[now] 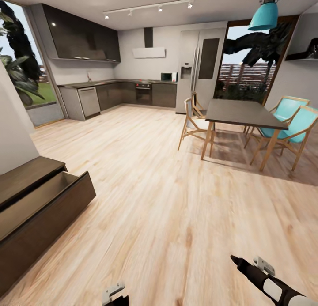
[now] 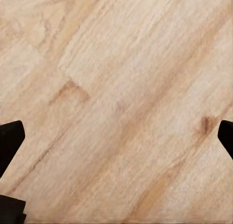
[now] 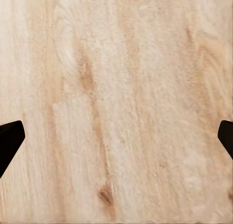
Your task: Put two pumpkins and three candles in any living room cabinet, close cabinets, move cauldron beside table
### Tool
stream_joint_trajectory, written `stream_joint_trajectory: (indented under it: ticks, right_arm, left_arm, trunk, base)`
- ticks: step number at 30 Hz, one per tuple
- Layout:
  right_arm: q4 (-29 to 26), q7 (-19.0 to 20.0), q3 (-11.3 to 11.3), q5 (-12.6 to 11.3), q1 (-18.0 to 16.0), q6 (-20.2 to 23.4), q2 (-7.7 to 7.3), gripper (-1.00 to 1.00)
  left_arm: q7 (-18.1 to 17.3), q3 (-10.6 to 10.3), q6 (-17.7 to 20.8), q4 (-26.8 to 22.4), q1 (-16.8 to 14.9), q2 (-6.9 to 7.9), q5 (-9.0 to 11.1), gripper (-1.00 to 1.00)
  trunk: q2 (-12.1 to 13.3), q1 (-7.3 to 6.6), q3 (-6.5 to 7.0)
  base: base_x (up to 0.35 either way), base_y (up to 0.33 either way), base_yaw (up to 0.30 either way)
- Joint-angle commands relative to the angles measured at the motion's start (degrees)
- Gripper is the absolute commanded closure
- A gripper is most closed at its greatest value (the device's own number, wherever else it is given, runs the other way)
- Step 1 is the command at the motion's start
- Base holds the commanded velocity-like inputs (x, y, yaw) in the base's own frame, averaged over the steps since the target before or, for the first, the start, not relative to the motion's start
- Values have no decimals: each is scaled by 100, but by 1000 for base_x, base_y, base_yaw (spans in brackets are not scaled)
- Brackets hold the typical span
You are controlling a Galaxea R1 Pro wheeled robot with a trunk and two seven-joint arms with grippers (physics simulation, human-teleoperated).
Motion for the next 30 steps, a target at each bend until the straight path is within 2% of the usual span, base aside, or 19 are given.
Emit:
stream_joint_trajectory:
  ticks: [1,10,17,30]
  right_arm:
    - [5,19,47,-60,-5,4,-1,-100]
    - [5,23,47,-60,-5,4,-2,-100]
    - [5,28,47,-60,-3,5,-5,-100]
    - [5,31,47,-60,-5,4,-6,-100]
  left_arm:
    - [49,-36,13,-13,-2,6,32,-100]
    - [49,-32,13,-12,-2,16,42,-100]
    - [49,-35,13,90,-1,6,-2,-100]
    - [50,-65,13,146,-2,-8,-28,-100]
  trunk:
    - [-3,-4,-11]
    - [-3,-4,-62]
    - [-3,-4,-100]
    - [-3,-4,-169]
  base:
    - [-328,96,-227]
    - [-233,196,-235]
    - [-23,161,-238]
    - [-1,7,-244]
